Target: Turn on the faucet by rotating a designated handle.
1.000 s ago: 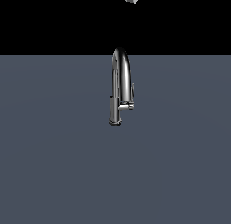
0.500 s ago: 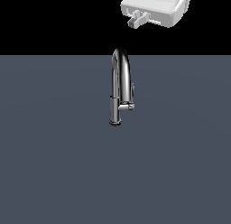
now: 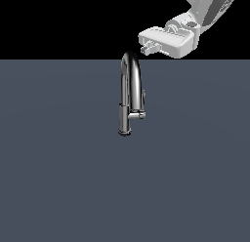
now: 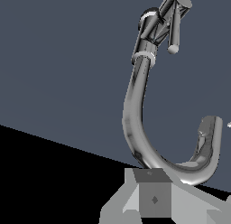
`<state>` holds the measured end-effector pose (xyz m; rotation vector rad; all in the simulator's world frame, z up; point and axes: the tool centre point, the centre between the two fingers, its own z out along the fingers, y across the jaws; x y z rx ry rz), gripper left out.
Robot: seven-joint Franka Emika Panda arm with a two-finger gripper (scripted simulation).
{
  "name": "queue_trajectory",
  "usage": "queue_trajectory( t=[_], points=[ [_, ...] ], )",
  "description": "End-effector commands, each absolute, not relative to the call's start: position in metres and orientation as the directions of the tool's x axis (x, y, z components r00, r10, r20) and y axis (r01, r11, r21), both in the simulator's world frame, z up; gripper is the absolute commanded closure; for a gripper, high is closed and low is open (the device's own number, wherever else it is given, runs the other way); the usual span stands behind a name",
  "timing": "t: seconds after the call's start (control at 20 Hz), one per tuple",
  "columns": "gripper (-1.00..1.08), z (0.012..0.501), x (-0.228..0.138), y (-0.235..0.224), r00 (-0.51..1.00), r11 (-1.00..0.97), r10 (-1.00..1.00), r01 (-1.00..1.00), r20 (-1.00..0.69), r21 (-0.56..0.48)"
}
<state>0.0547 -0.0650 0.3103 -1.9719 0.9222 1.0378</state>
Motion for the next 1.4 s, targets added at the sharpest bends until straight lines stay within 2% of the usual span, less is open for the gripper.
queue_trajectory(
  t=[0.0, 0.8, 1.35],
  points=[
    [1.08, 0.292, 0.062, -0.067, 0.368, -0.446, -0.233, -0.863, -0.9, -0.237],
    [1.08, 0.18, 0.088, -0.066, 0.06, -0.197, -0.038, -0.979, -0.998, -0.051],
    [1.08, 0.161, 0.088, -0.062, 0.013, -0.159, 0.002, -0.987, -1.0, -0.013]
  ],
)
